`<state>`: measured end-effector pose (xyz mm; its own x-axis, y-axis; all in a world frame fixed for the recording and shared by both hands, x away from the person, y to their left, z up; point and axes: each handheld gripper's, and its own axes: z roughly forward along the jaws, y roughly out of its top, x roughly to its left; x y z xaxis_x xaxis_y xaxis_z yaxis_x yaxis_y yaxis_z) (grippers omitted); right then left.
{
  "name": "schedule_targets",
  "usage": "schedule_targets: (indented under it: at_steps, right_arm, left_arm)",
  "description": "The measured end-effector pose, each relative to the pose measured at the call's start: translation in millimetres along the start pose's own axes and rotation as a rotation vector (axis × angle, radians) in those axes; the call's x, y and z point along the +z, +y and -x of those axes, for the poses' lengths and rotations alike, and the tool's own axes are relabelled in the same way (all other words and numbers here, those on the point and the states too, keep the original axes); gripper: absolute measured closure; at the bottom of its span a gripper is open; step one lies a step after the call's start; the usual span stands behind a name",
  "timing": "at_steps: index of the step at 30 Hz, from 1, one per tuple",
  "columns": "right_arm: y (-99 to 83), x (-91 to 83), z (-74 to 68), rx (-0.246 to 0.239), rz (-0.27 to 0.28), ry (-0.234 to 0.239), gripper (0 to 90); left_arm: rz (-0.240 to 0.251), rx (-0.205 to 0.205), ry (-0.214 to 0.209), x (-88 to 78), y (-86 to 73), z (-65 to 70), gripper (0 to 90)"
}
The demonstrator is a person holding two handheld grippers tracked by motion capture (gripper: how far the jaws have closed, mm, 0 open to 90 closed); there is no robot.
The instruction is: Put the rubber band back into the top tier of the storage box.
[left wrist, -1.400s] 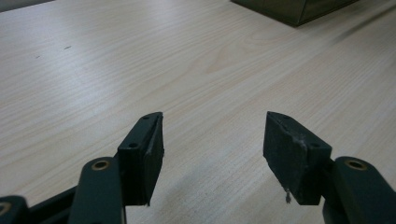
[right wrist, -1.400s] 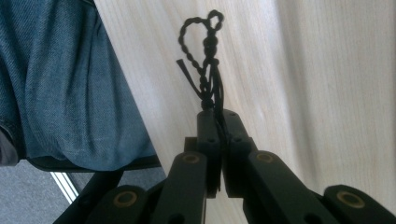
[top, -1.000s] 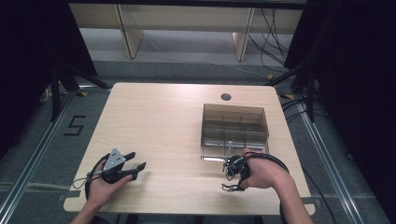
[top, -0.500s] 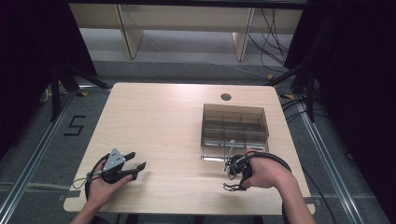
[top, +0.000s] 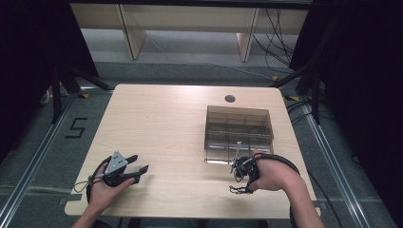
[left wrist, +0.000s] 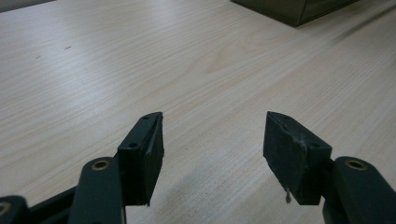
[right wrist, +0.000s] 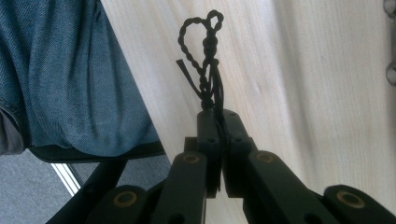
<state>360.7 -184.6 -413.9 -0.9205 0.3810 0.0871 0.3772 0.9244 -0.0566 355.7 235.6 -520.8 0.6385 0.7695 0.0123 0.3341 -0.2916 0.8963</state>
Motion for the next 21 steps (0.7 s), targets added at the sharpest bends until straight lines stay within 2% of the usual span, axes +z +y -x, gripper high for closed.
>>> schedule_targets:
  at_steps: [2,5,6,9,15,16,17,21]
  right_arm:
    - [-0.3,0.1,1.4,-0.026,0.007,-0.002,88.6]
    - [-2.1,-1.3,1.4,-0.002,-0.003,0.007,88.6]
    - [-2.4,-1.2,1.8,-0.02,0.003,-0.004,88.6]
    - [-4.6,-2.7,1.5,0.003,-0.007,-0.001,88.6]
    - [-7.2,-5.5,3.6,-0.013,0.001,0.005,88.6]
    - [-7.8,-6.3,3.0,0.002,-0.003,0.004,88.6]
    - [-8.3,-6.7,4.0,-0.01,-0.001,0.002,88.6]
    - [-8.9,-6.6,3.8,-0.006,-0.003,0.006,88.6]
  left_arm:
    - [-0.005,-0.001,0.007,-0.7,0.2,0.3,38.0]
    - [-0.005,0.001,0.007,-0.7,0.2,0.1,38.0]
    - [-0.006,0.005,0.007,-0.7,0.2,0.0,38.0]
    - [-0.005,0.007,0.005,-0.6,0.2,0.0,38.0]
    - [-0.004,0.01,0.006,-0.6,0.3,-0.2,38.0]
    - [-0.007,0.01,0.008,-0.8,0.4,-0.1,38.0]
    - [-0.005,0.011,0.004,-0.4,0.3,-0.3,38.0]
    - [-0.002,0.008,0.002,-0.2,0.3,-0.4,38.0]
